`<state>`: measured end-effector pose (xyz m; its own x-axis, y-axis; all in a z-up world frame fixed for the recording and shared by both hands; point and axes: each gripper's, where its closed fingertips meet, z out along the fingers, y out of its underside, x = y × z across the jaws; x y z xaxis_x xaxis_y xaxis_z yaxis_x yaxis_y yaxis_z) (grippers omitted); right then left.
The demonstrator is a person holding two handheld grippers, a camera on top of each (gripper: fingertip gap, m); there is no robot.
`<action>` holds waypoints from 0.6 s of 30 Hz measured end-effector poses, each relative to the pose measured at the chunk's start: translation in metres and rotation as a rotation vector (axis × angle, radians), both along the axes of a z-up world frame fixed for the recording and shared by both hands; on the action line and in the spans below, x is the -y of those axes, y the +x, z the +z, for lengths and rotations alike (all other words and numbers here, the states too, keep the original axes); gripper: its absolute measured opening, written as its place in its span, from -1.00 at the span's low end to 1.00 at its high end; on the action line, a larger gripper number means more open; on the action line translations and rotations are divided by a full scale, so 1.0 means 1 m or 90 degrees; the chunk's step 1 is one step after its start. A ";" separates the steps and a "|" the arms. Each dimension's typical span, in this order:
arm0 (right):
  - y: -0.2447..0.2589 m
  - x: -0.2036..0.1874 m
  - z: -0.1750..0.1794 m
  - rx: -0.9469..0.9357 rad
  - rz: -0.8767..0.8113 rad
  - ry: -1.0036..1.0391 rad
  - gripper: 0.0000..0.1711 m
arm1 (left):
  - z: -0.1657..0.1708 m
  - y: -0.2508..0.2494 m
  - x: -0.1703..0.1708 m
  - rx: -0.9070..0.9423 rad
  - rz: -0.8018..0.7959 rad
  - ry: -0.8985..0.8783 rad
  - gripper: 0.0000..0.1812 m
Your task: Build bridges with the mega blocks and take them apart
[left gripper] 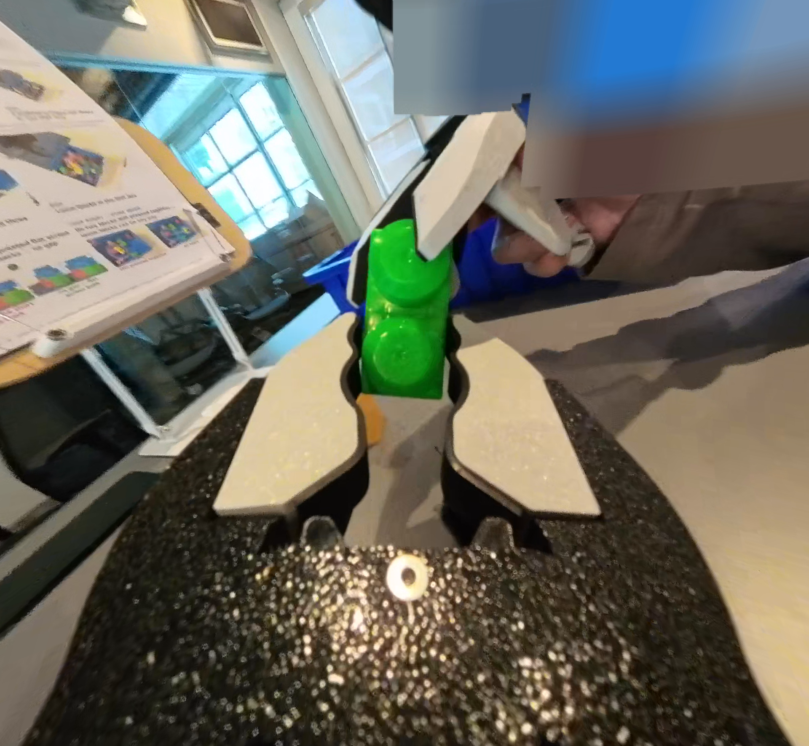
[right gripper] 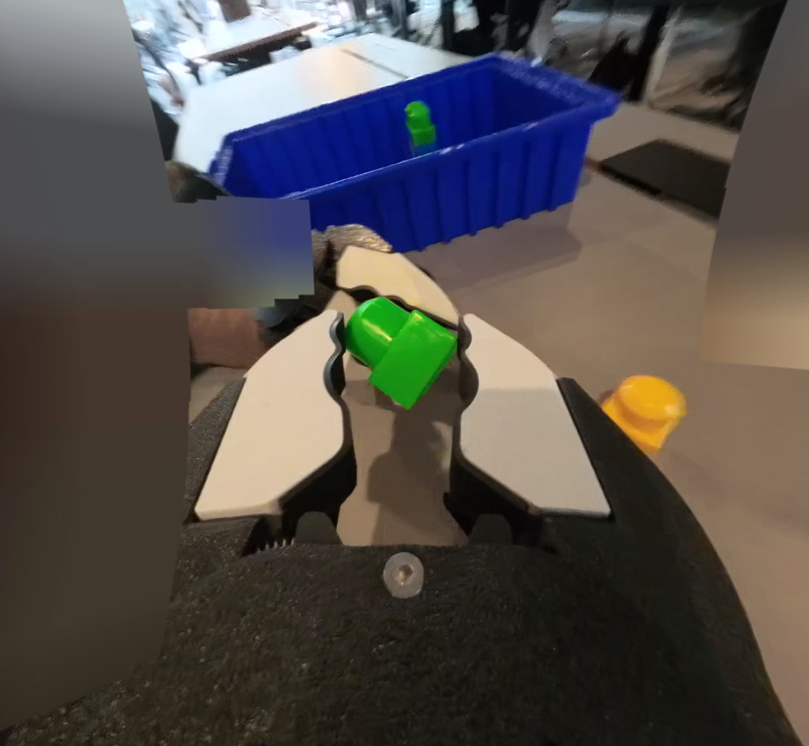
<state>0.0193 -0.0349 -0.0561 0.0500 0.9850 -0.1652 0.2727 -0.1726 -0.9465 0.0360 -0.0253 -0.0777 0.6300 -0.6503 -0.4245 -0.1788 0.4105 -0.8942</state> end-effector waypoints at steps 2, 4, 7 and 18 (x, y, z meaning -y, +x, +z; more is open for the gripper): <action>0.011 -0.020 0.013 -0.008 -0.102 0.130 -0.43 | 0.004 -0.004 -0.002 0.007 0.024 0.029 -0.51; 0.041 -0.054 0.034 -0.007 -0.283 0.286 -0.43 | 0.005 -0.005 -0.003 0.025 0.019 0.009 -0.40; 0.133 -0.104 0.059 0.139 -0.650 0.460 -0.43 | 0.007 -0.011 -0.007 0.060 0.016 -0.021 -0.37; 0.205 -0.113 0.077 0.218 -0.799 0.478 -0.22 | 0.014 -0.027 -0.018 0.138 0.047 -0.059 -0.40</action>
